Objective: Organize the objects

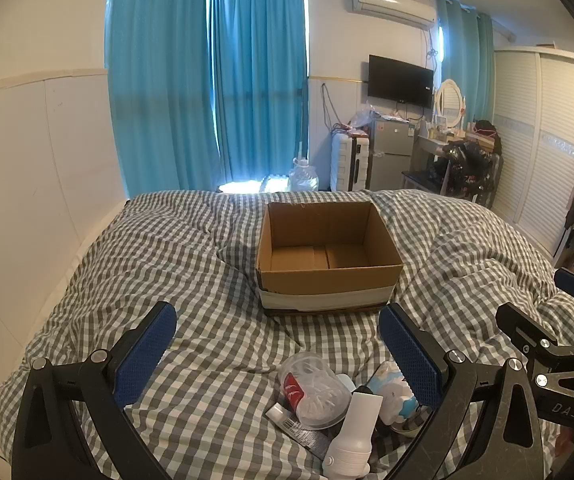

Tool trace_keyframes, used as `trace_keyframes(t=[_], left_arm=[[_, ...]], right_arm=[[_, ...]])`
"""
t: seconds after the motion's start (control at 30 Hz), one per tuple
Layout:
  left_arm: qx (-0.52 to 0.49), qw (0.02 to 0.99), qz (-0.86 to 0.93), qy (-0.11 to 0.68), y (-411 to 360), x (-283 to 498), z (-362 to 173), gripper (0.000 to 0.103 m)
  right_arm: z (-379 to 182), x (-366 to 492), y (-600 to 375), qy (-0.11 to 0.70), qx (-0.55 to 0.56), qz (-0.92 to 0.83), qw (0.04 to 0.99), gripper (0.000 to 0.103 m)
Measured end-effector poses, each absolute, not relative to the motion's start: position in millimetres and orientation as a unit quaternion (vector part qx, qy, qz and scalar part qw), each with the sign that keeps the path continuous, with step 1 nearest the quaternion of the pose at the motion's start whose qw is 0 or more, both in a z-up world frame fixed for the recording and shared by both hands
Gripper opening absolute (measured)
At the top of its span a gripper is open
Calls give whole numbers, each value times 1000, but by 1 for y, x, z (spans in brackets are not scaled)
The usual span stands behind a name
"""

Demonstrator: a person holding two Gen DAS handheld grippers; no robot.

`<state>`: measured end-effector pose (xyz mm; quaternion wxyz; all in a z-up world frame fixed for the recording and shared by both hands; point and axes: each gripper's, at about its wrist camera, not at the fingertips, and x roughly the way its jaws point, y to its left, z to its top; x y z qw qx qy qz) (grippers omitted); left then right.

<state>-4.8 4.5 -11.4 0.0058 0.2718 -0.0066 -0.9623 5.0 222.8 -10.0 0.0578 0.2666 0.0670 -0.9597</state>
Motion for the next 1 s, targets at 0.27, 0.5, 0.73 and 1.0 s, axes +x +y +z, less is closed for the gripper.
trace_keyframes(t=[0.27,0.5,0.73,1.0], left_arm=[[273,6,-962,-7,4,-6,-12,103],[274,7,-962,-8,4,-7,-12,103],[275,6,-961,-7,3,-7,-11,103],[280,5,-960,-1,3,-6,-11,103]], right_arm=[[-8,6,222,68,267,-960,58,103],[-8,6,222,68,267,-959,59,103],[-8,6,222,68,267,-959,58,103],[-6,7,221,72,265,-960,61,103]])
